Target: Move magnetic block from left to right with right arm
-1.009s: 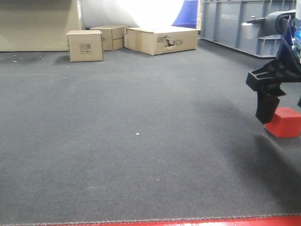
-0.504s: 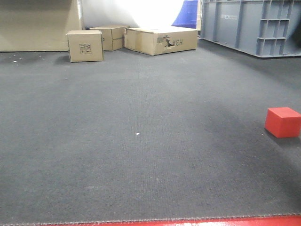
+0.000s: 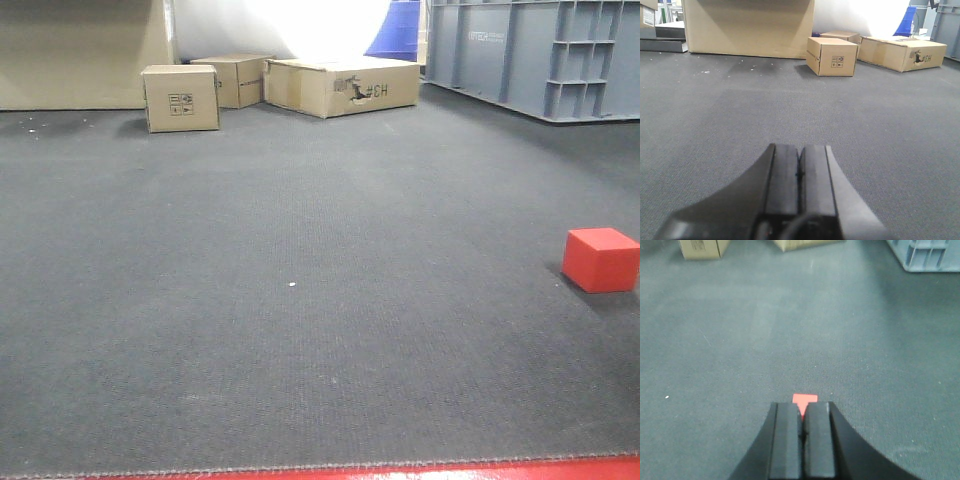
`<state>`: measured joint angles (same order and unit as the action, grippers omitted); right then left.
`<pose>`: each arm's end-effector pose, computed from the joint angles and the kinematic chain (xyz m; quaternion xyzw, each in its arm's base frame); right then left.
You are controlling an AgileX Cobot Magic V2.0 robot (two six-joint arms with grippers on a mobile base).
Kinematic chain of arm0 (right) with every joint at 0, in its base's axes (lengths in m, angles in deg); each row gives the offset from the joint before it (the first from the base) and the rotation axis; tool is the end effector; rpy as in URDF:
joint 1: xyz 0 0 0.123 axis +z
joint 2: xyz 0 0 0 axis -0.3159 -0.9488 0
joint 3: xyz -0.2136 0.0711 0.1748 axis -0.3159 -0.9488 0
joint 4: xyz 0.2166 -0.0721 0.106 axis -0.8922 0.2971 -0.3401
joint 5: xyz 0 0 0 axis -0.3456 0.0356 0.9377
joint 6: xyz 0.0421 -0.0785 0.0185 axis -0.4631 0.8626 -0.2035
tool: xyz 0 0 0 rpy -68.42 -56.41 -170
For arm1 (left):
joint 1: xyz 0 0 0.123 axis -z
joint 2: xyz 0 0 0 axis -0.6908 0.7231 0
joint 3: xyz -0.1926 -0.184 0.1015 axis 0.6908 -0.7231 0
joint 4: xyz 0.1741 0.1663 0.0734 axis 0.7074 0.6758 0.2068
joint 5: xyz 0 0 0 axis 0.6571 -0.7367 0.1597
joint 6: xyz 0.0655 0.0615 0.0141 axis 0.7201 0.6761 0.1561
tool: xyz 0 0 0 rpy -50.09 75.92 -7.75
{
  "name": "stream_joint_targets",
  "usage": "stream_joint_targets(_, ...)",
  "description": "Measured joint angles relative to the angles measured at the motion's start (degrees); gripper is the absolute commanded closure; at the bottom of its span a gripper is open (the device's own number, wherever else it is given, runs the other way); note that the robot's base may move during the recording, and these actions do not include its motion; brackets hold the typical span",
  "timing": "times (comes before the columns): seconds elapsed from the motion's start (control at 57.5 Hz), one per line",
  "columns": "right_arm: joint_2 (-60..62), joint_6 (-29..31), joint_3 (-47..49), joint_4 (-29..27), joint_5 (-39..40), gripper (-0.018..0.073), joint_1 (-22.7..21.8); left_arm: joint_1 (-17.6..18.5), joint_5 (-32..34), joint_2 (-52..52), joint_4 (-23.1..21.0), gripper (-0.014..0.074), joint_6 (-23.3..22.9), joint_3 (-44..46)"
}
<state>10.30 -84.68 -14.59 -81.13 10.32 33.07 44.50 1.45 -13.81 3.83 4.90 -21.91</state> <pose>0.0687 0.0140 0.3177 -0.0491 0.7990 0.0898 0.5925 0.0567 -0.0011 0.2003 -0.0078 0.6927 -0.0201 0.7209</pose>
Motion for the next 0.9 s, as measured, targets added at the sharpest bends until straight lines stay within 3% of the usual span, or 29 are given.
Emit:
stream_joint_targets(0.609,3.78,0.0,-3.62,0.0,-0.6,0.0503,-0.22,0.0,0.0,0.0,0.0,0.0722,0.0,0.0)
stream_joint_targets(0.73,4.31,0.63,-6.15,-0.1,3.24,0.0503,-3.48,0.0,0.0,0.0,0.0,0.0722,0.0,0.0)
stream_joint_targets(0.904,7.89,2.18,-12.97,-0.76,10.94,0.0503,-11.54,0.0,0.0,0.0,0.0,0.0722,0.0,0.0)
